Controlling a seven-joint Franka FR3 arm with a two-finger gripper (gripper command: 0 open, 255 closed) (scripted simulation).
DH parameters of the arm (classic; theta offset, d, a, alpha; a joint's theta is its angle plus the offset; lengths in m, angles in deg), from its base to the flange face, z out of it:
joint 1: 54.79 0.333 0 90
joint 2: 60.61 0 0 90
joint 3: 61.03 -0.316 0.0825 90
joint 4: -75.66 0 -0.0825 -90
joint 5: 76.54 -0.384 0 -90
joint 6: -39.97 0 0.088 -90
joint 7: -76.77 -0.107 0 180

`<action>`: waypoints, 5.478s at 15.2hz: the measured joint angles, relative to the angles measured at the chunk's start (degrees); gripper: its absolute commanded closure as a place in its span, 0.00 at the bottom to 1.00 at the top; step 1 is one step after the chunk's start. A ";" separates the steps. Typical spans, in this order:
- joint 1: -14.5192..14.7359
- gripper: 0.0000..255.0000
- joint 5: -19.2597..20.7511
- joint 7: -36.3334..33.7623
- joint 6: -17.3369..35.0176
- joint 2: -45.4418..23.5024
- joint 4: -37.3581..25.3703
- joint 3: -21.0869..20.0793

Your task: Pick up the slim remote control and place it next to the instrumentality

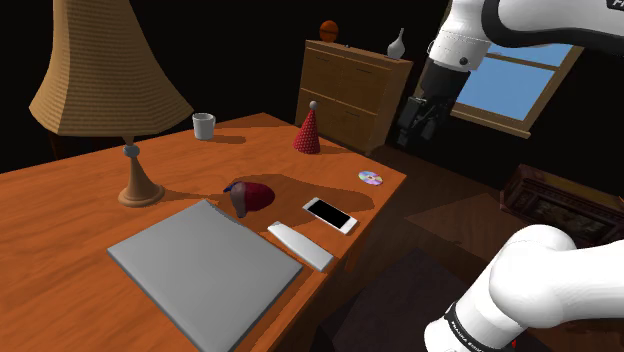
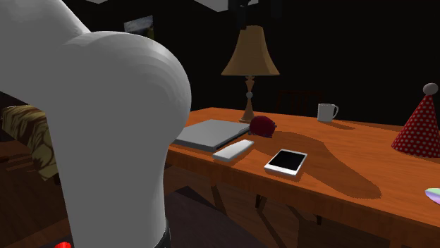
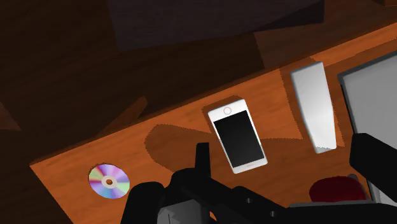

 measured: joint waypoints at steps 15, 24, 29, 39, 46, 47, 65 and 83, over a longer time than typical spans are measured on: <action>4.03 0.00 -3.37 -0.34 22.98 -14.22 10.67 -5.58; 5.91 0.00 -3.33 -1.34 38.85 -30.88 11.08 -9.98; 6.59 0.00 -1.10 -3.11 47.17 -42.20 8.96 -12.32; 7.19 0.00 3.16 -6.24 55.93 -52.37 8.27 -12.95; 7.17 1.00 3.39 -6.34 56.51 -52.75 8.47 -12.87; 7.17 1.00 3.39 -6.34 56.50 -52.72 8.47 -12.87; 7.10 1.00 0.59 -4.36 50.27 -47.36 7.33 -13.27; 0.74 1.00 -0.23 10.31 43.88 -43.05 5.13 -5.51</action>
